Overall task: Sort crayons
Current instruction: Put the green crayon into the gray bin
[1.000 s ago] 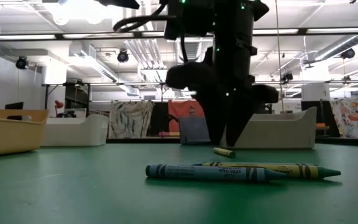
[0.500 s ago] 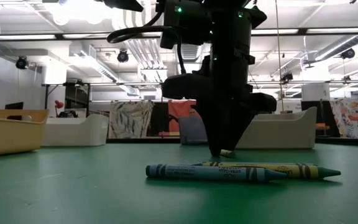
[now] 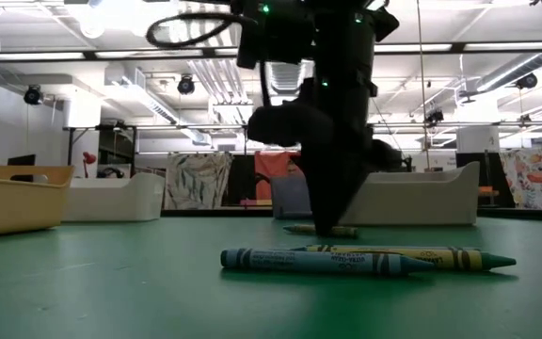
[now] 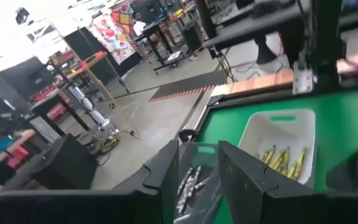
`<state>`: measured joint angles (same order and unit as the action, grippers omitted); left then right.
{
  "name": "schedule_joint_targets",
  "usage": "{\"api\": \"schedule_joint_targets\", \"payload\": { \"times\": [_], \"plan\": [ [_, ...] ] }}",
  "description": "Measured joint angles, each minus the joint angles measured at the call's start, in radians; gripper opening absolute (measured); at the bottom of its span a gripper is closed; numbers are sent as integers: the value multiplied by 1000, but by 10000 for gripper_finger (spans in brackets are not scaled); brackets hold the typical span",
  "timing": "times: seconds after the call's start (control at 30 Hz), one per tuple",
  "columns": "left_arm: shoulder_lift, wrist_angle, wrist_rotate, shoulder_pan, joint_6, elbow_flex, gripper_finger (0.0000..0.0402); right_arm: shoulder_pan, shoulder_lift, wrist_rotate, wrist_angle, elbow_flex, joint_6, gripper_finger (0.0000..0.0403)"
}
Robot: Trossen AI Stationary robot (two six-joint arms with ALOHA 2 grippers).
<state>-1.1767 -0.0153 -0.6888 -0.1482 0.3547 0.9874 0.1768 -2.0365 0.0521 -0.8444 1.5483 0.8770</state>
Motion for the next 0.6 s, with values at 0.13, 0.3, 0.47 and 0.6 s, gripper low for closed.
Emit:
{"api": "schedule_joint_targets", "payload": {
  "times": [0.13,0.3,0.47,0.6],
  "plan": [
    [5,-19,1,-4,-95,0,94,5,34,2,-17,33,-147,12],
    [14,-19,0,-26,-236,31,94,11,109,0,-26,41,-334,12],
    [17,-12,0,-65,-260,94,94,9,203,1,-60,41,-523,12],
    [17,-12,-2,-91,-271,161,94,-15,278,13,-80,42,-627,12]
  ]
}}
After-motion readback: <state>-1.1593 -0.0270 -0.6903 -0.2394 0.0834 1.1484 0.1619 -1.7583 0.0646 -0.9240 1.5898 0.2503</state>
